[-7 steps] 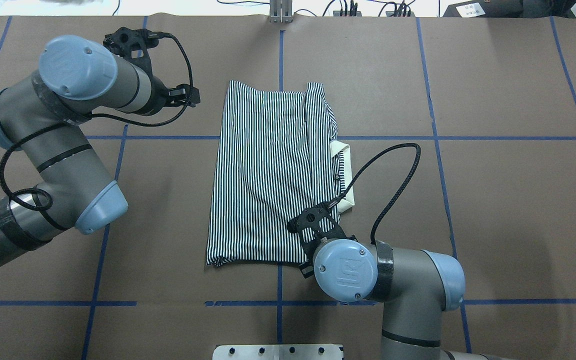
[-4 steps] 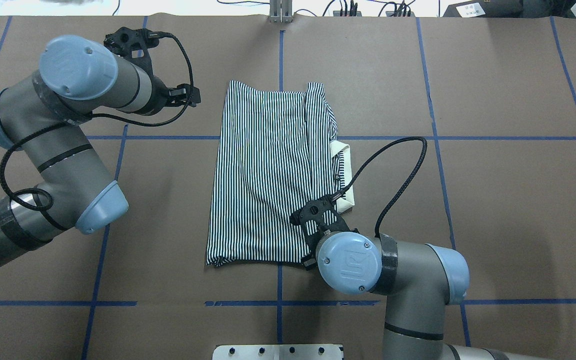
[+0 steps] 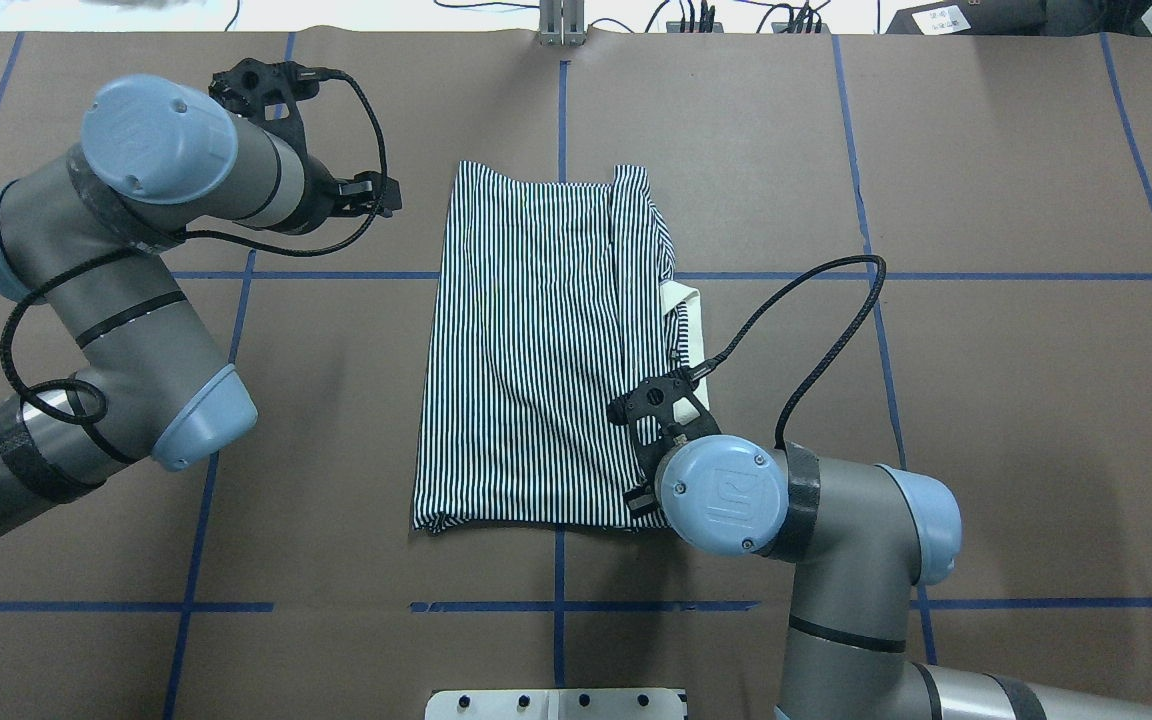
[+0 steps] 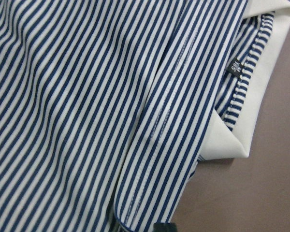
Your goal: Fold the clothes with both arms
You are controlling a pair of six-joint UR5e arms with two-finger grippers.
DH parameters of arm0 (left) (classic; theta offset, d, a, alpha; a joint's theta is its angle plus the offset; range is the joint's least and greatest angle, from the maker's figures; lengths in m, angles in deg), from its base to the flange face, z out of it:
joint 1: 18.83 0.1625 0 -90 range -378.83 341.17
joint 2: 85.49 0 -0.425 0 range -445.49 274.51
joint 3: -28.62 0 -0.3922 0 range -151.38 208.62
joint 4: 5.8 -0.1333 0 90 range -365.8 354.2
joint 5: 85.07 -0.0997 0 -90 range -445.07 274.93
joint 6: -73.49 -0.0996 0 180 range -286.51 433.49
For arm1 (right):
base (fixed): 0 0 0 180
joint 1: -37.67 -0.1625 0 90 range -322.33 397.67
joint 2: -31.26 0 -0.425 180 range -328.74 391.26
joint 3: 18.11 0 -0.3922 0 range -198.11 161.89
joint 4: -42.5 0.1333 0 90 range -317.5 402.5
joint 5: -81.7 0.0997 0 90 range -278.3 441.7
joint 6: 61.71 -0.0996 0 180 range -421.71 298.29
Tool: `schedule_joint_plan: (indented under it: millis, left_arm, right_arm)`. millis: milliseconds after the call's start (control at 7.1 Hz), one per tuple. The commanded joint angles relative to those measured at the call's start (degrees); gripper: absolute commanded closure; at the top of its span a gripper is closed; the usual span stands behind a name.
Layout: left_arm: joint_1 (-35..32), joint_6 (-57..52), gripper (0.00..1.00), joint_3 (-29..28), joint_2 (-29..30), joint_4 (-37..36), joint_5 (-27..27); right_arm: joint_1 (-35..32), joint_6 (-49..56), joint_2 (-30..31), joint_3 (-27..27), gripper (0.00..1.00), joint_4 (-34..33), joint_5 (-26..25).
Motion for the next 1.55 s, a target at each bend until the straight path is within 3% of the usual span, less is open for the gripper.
schedule_joint_plan:
  millis: [0,563,704,845,985,1267,1408]
  left_arm:
    - [0.0,-0.3,0.0,0.0,0.0,0.1,0.0]
    - [0.0,-0.4,0.0,-1.6,-0.2,1.7,-0.1]
    - [0.0,-0.4,0.0,-1.7,-0.2,1.8,-0.1]
    - [0.0,-0.4,0.0,-1.7,-0.2,1.8,-0.1]
    - [0.0,-0.4,0.0,-1.7,-0.1,1.8,-0.1]
    - [0.0,-0.5,0.0,-1.7,-0.1,1.8,0.0]
    - [0.0,-0.6,0.0,-1.6,-0.1,1.8,0.1]
  right_arm:
    - [-1.9,-2.5,1.1,0.8,1.0,-0.3,5.1]
    - [-1.8,-6.6,10.1,7.5,1.0,-0.5,5.2]
    - [-1.6,-7.7,10.2,7.5,0.93,-0.5,5.2]
    - [-1.5,-7.7,9.6,7.4,0.15,-0.4,5.6]
    - [-1.5,-8.1,9.2,7.7,0.0,-0.4,5.6]
    - [-3.9,-7.0,7.0,6.7,0.0,-0.8,5.8]
    - [-6.3,-5.6,3.2,3.1,0.0,-0.8,6.7]
